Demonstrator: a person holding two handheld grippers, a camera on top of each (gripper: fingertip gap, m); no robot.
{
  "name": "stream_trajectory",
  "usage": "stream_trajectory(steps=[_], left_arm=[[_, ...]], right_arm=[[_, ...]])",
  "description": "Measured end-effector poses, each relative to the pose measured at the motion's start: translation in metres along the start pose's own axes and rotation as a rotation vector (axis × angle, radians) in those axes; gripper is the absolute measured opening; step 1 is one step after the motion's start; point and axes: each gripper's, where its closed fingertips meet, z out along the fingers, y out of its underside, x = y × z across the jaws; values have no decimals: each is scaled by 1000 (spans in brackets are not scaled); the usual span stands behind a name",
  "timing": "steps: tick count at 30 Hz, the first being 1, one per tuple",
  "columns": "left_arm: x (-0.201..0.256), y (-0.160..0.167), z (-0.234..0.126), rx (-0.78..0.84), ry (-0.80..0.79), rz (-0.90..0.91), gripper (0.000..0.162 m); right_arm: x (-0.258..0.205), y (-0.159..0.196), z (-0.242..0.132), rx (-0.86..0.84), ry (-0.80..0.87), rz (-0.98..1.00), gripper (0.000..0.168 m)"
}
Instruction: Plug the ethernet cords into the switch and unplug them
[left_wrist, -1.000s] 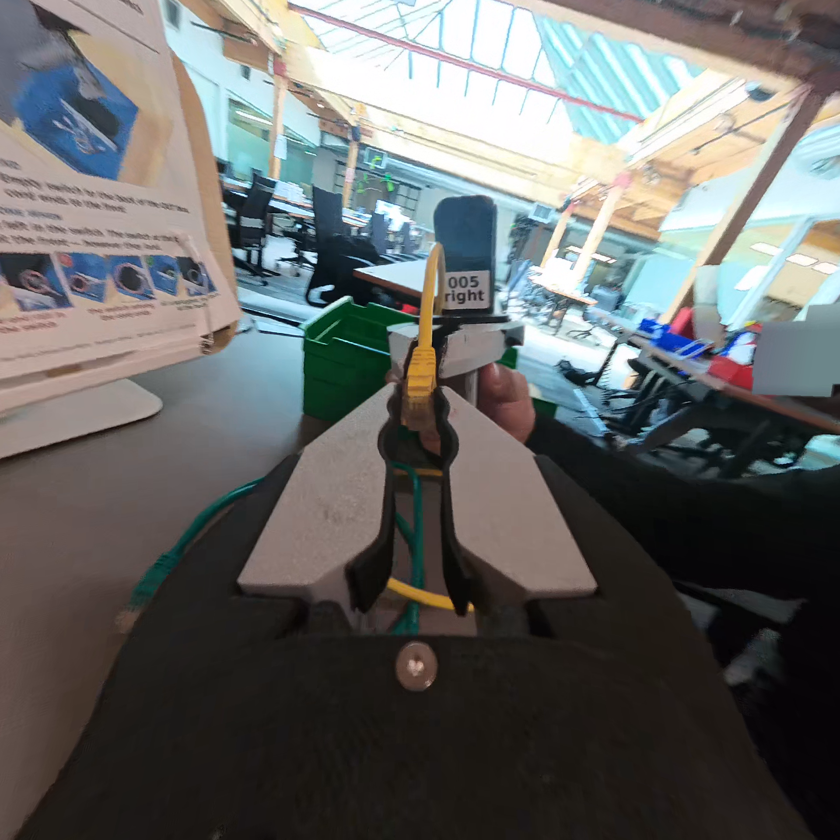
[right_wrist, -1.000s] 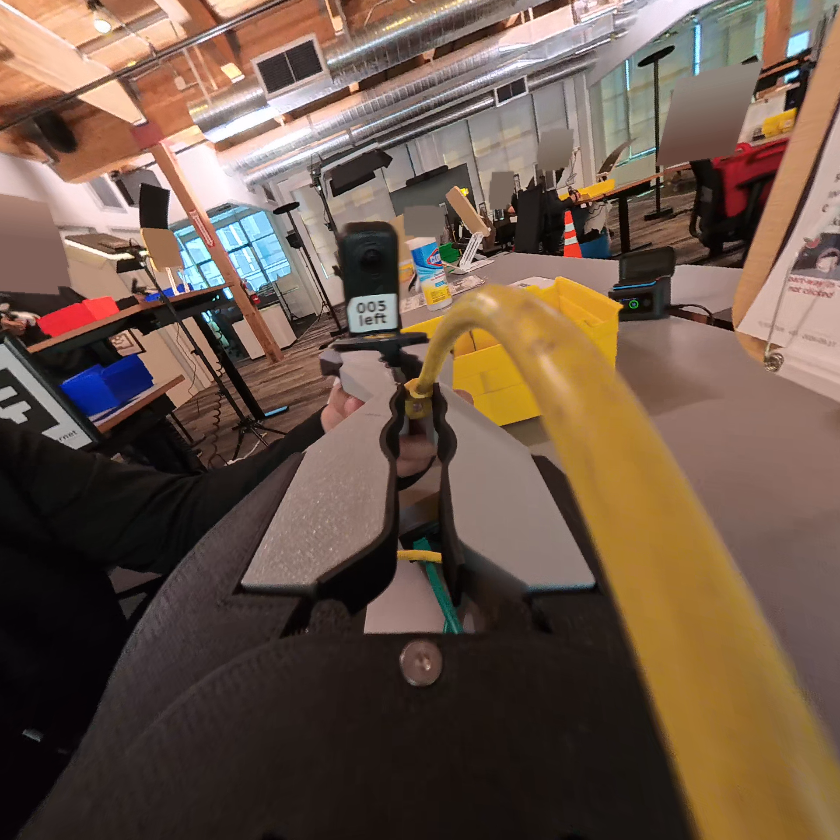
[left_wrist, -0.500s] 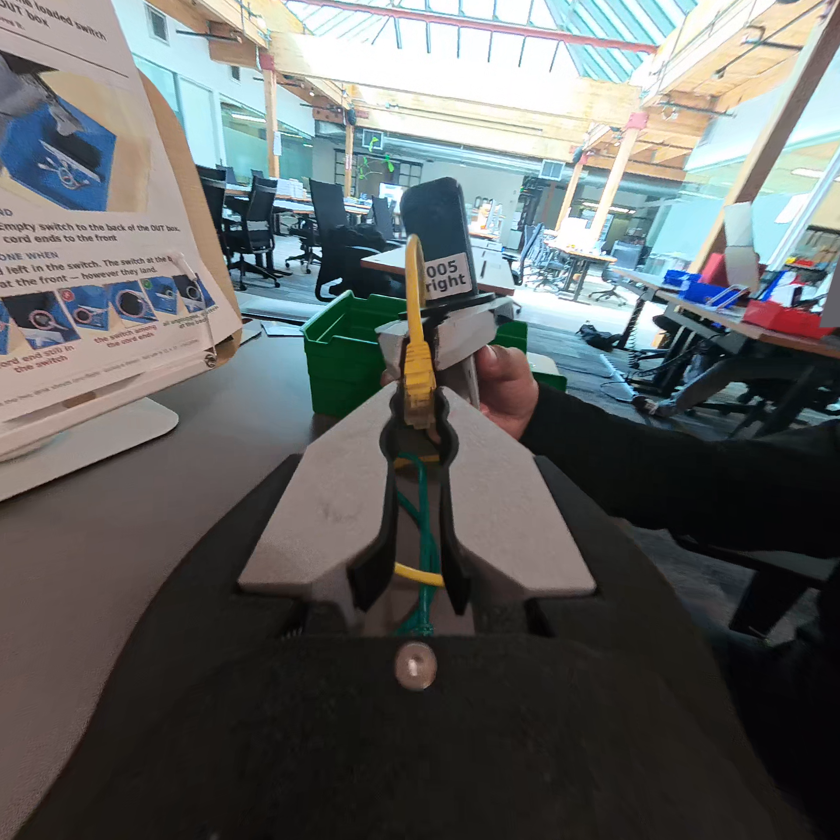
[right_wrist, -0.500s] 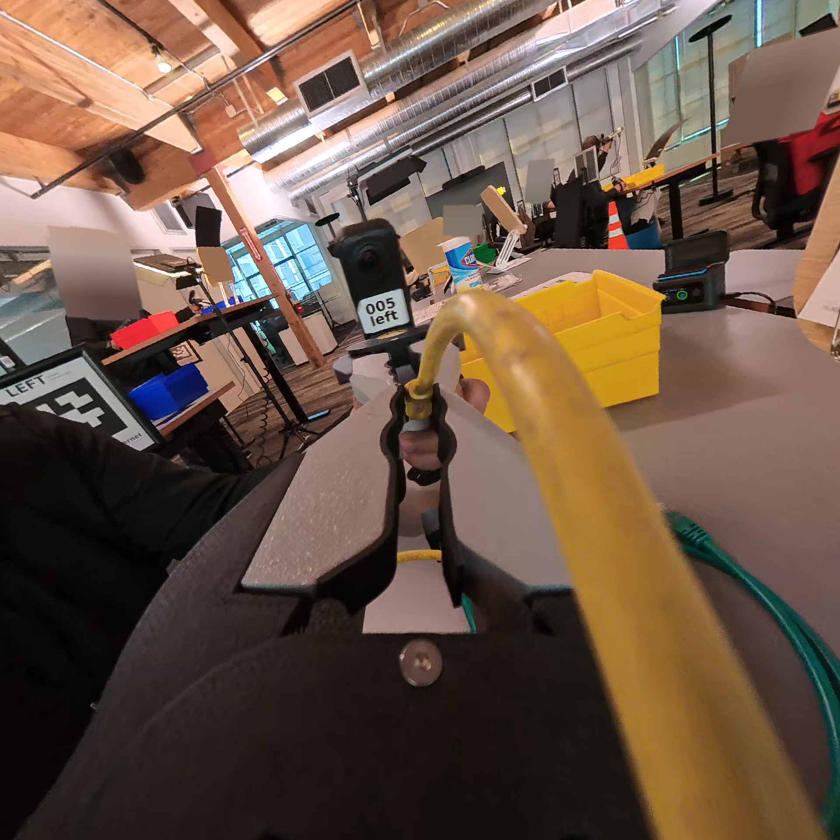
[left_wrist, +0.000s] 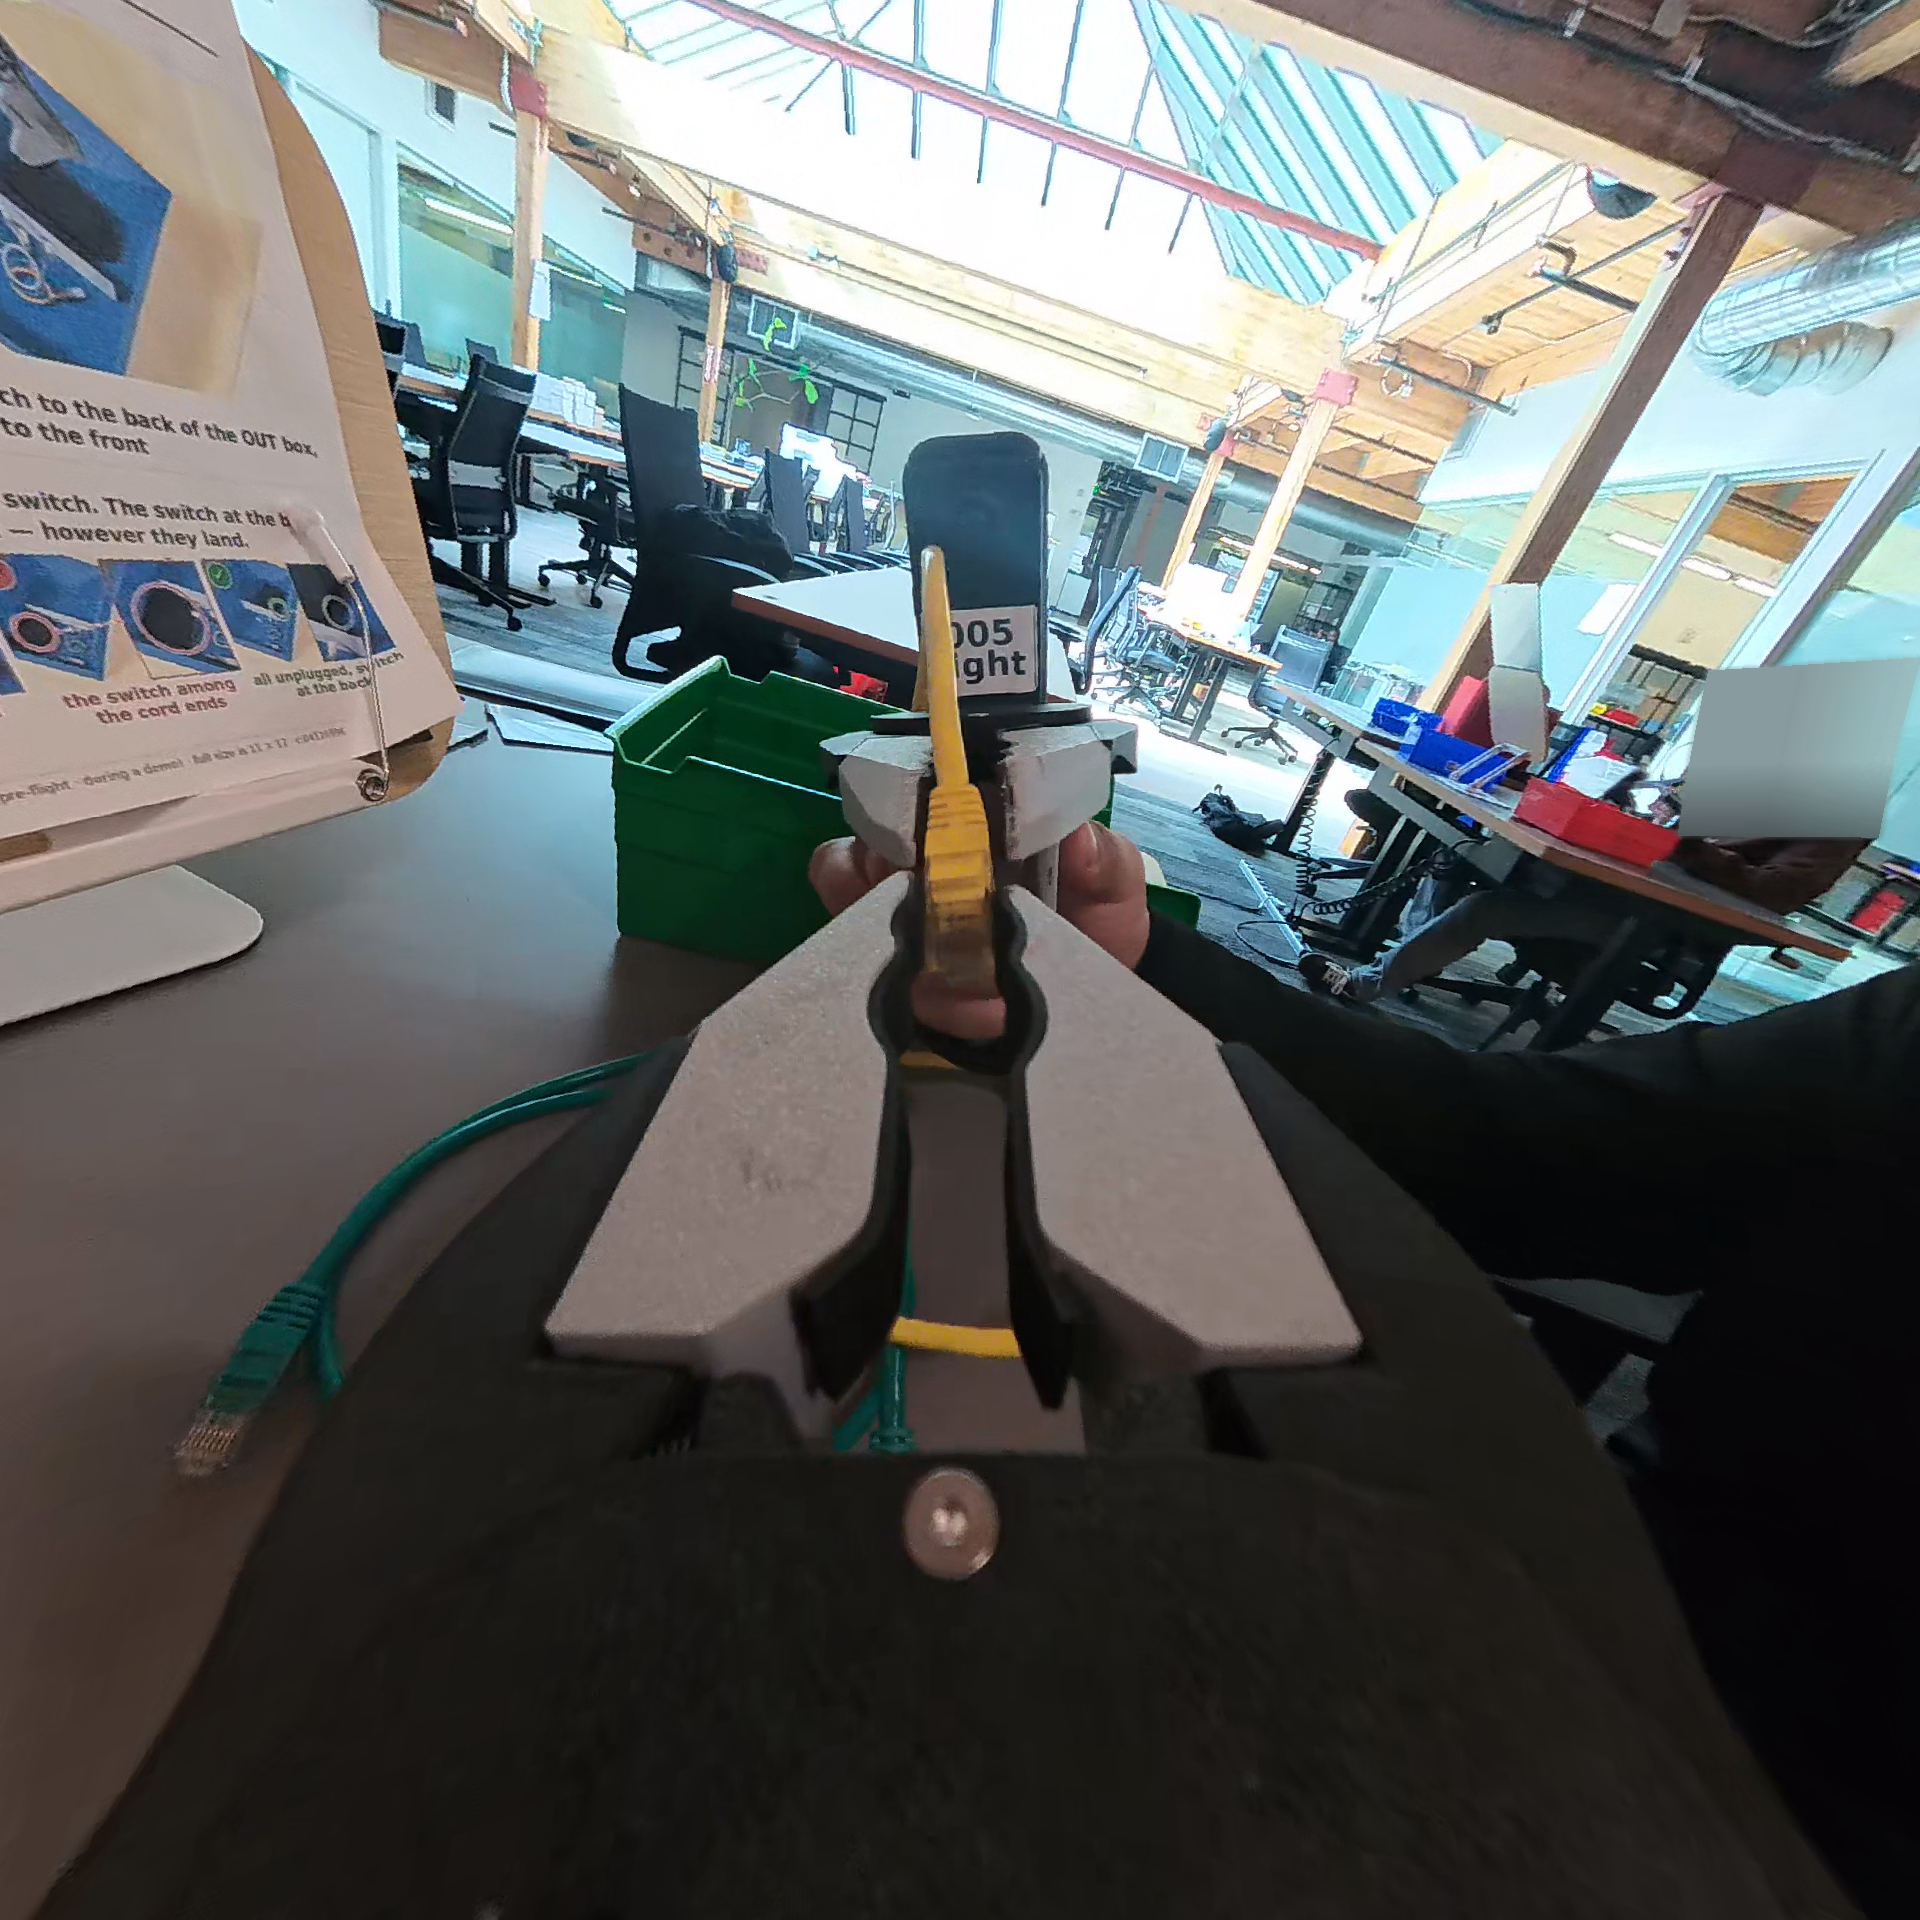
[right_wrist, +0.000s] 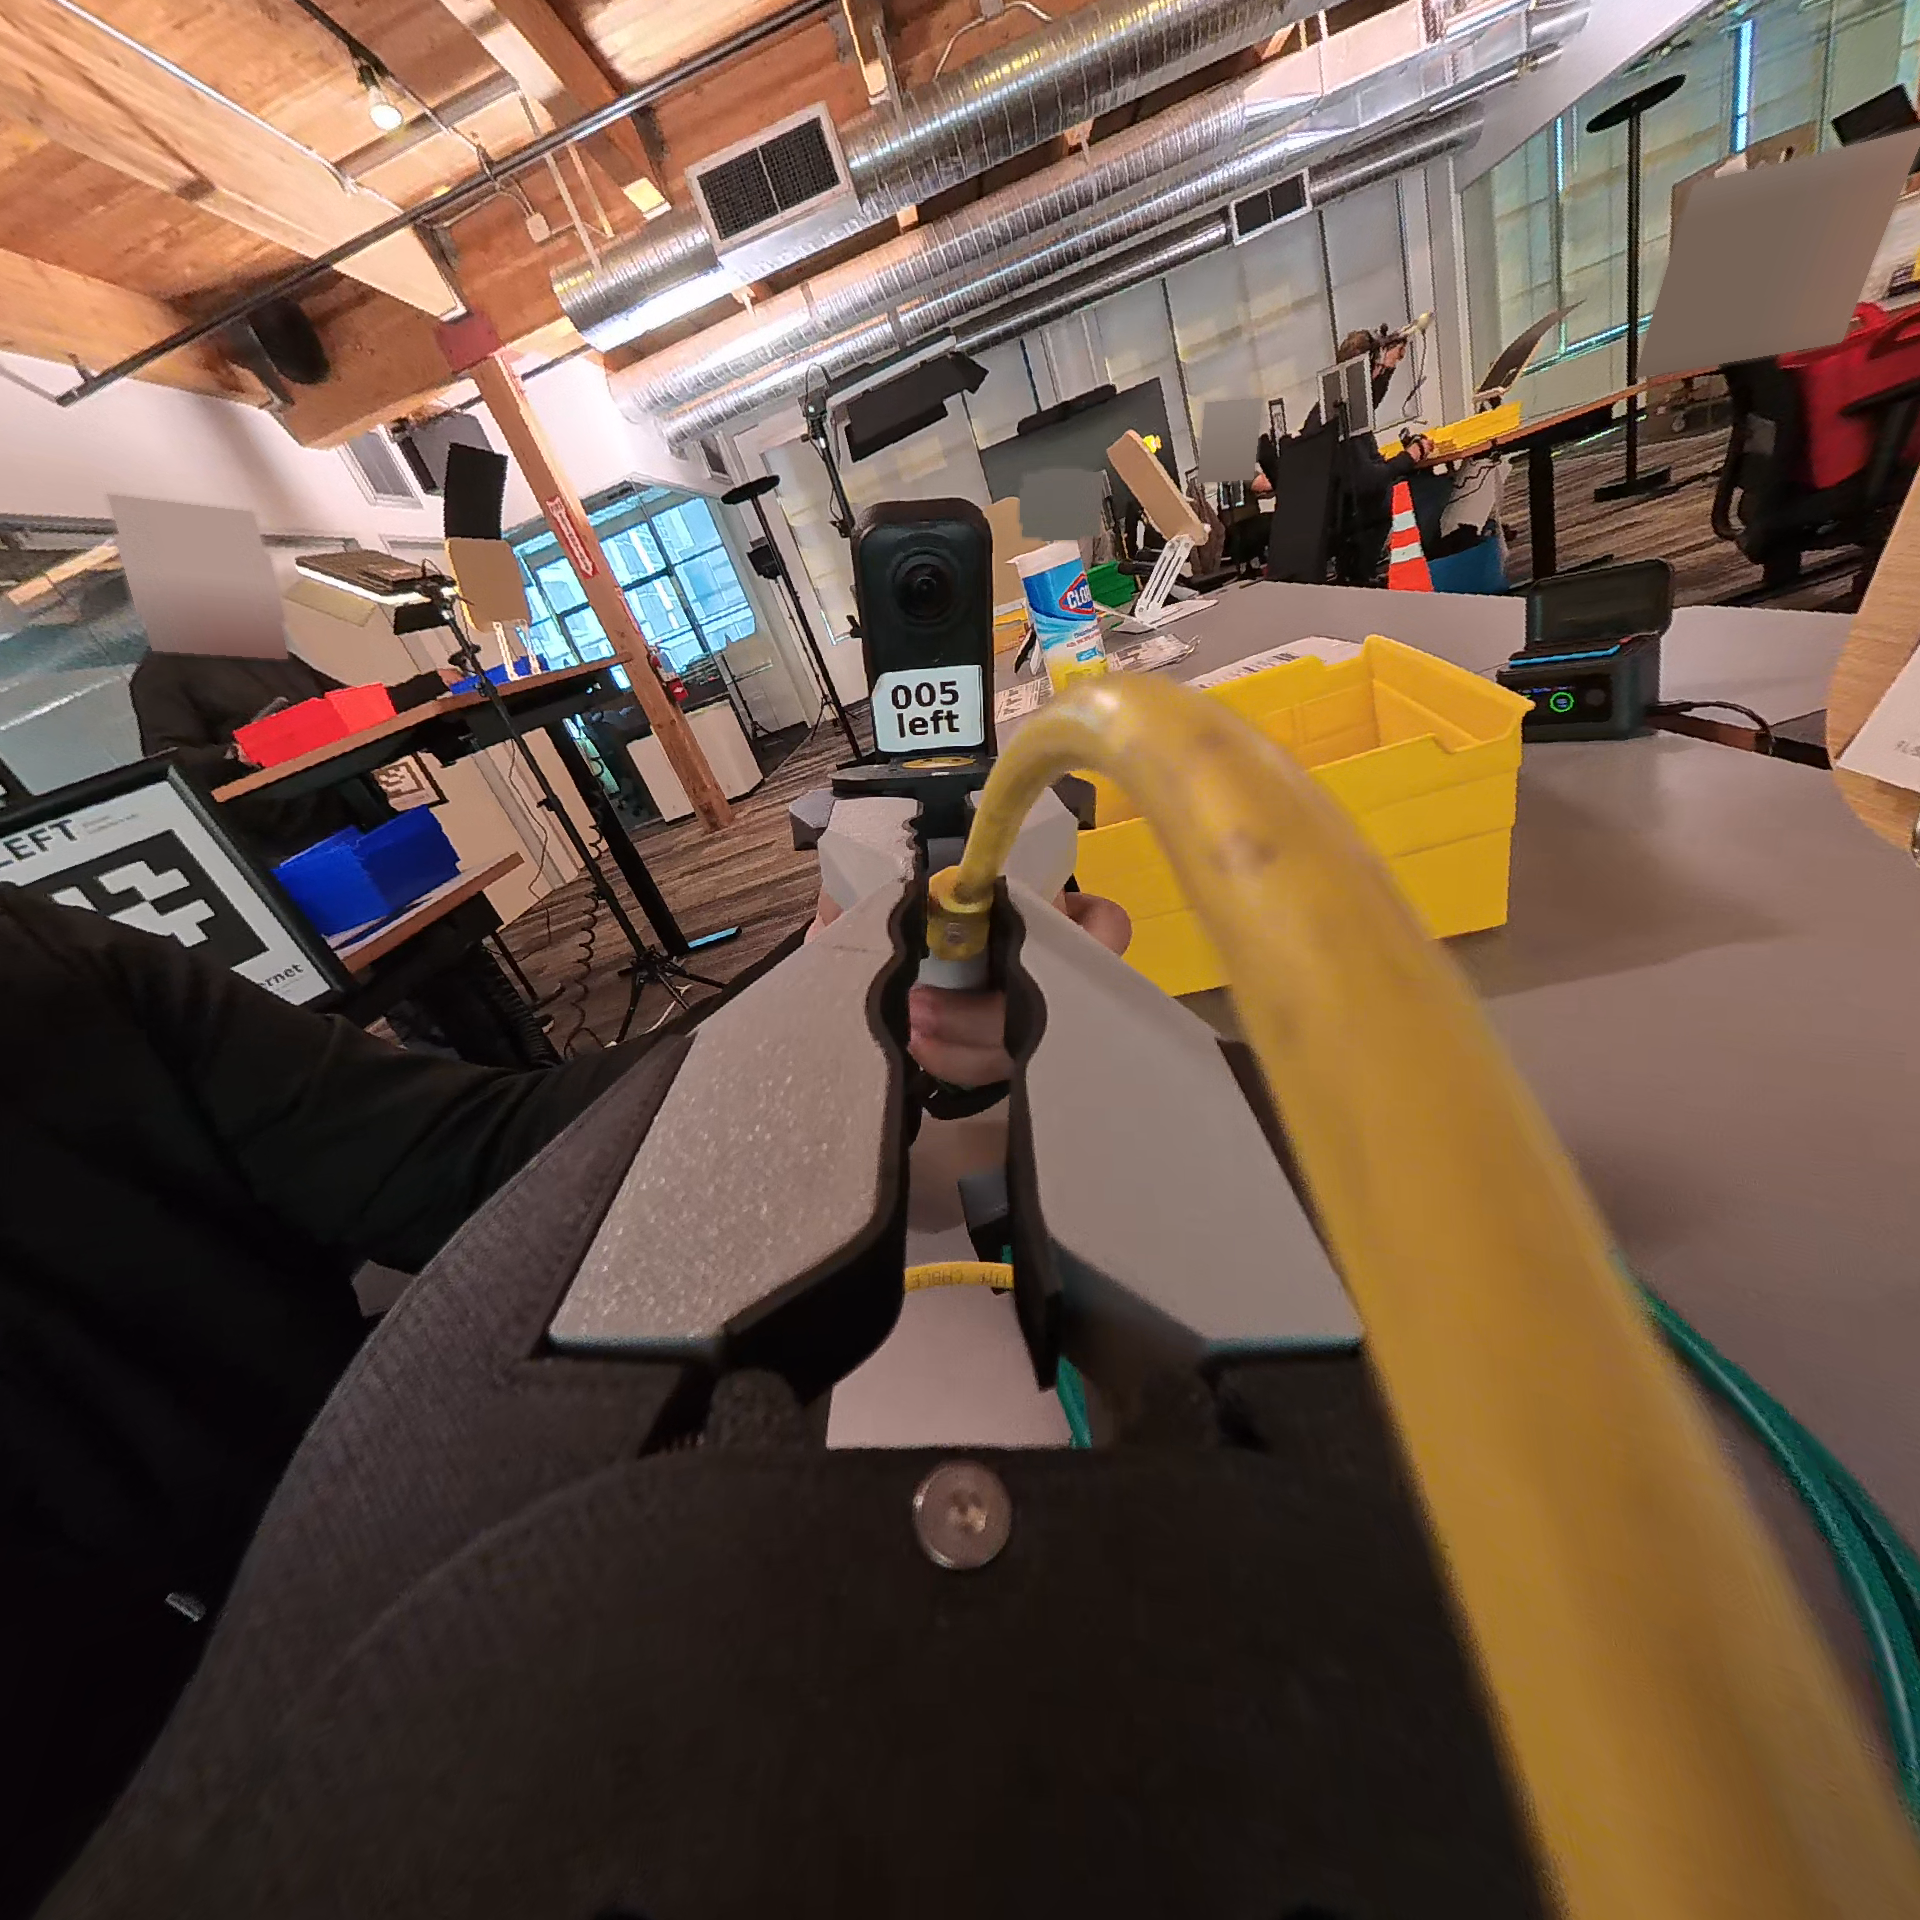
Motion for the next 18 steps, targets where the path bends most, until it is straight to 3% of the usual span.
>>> stream_trajectory(steps=[13,18], left_arm=[[4,-6,3,29,-22,104,10],[2,-6,3,37,-5,44,10]], right_arm=[[-4,-6,-2,31,-9,-20,10],[-2,-5,-2,19,24,-77,10]])
